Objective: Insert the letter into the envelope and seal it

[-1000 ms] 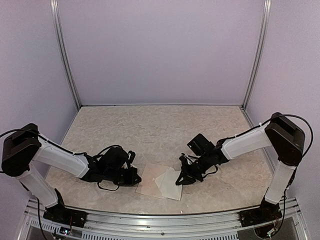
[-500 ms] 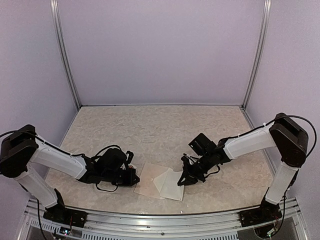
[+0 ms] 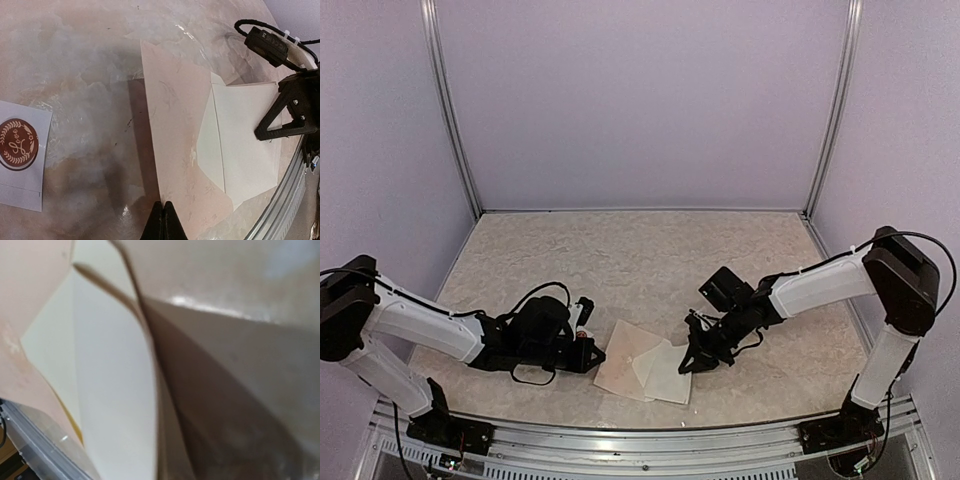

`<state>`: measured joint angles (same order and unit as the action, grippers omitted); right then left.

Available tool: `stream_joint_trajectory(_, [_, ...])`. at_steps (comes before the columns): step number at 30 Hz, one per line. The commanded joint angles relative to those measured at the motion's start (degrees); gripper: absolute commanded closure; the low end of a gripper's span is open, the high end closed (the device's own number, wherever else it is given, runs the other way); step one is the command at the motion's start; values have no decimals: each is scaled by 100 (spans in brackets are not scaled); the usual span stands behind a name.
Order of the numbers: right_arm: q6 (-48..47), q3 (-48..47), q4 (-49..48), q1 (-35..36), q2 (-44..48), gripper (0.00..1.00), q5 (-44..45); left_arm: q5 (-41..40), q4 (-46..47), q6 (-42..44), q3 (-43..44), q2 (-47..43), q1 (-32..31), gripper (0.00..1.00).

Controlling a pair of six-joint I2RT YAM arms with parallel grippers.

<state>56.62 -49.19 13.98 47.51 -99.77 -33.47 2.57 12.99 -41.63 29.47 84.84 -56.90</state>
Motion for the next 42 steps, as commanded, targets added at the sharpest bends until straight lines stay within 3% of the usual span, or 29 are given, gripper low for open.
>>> stream_joint_trajectory(1, [-87, -223, 87, -22, -177, 100, -53, 17, 156, 319, -58, -153, -75, 100])
stream_joint_trajectory(30, [-311, -525, 52, -22, -438, 100, -98, 40, 284, 251, -70, 57, -153, 100])
stream_joint_trajectory(42, [-360, -520, 116, -27, -436, 100, -87, 336, 661, 120, -70, 461, -75, 78])
